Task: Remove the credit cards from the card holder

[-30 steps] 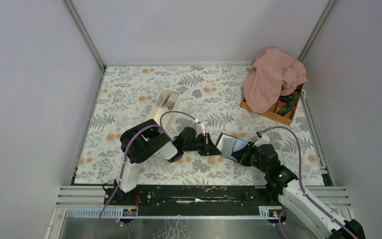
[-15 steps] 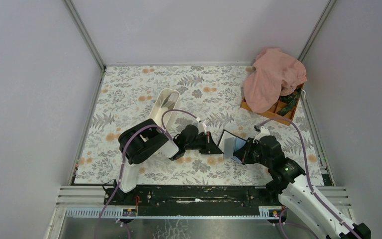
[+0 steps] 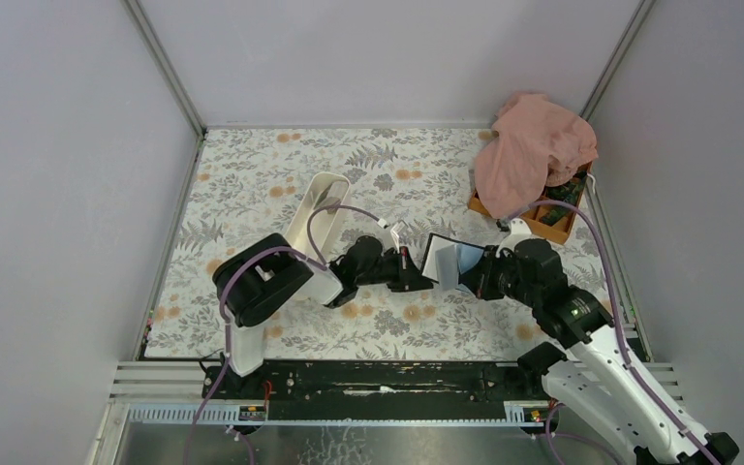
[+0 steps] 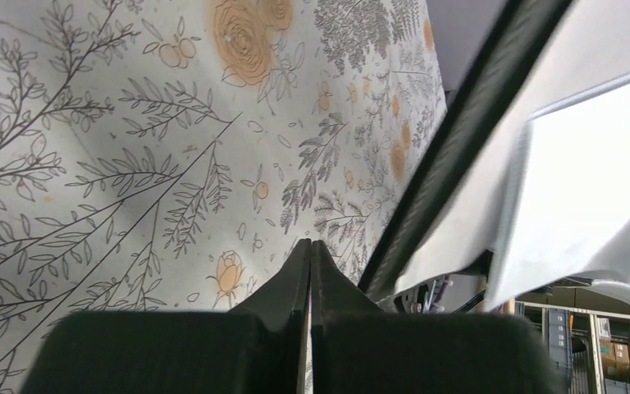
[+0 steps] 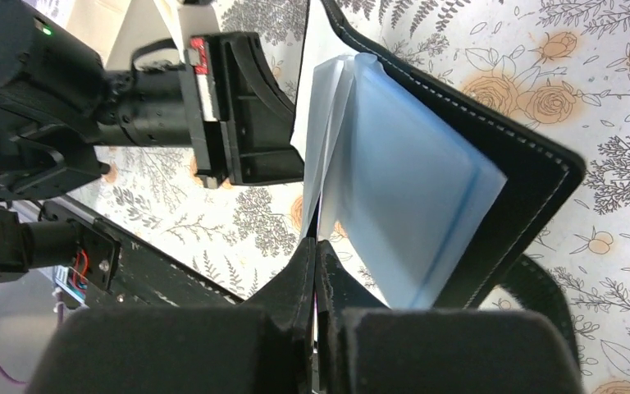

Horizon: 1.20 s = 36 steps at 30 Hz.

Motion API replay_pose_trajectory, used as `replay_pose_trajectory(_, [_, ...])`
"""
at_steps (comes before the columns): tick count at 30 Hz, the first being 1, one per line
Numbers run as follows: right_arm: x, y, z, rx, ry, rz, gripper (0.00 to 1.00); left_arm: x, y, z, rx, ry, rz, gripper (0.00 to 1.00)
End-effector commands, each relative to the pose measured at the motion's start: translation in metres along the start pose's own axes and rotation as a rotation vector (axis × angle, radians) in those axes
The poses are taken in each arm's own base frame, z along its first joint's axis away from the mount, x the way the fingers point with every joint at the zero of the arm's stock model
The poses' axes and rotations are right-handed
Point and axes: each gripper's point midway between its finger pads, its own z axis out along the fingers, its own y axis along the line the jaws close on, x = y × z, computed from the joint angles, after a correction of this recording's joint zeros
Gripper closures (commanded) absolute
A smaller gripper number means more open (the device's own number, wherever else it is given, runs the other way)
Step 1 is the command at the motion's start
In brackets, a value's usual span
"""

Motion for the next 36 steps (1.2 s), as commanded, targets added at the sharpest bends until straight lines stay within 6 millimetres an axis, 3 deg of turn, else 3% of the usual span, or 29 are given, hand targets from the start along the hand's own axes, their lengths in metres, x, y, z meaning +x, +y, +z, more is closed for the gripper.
replay_pose_trajectory(1, [0.005,0.005,-0.002,-0.050,0.015,-0.080,1.00,-0.015,-0.017,-0.007,0.049,-0.056,0.053,1.00])
replay_pose_trajectory(6, [0.017,-0.002,0.009,-0.061,0.026,-0.090,1.00,-0.024,-0.026,-0.028,0.085,-0.111,0.076,1.00])
replay_pose_trajectory(14, [0.013,-0.003,0.015,-0.056,0.042,-0.167,1.00,-0.037,-0.033,-0.055,0.049,-0.214,0.204,0.95])
replay_pose_trajectory(36, [0.001,0.051,-0.013,-0.376,-0.085,-0.312,1.00,-0.043,-0.031,-0.045,0.133,-0.219,0.175,0.92])
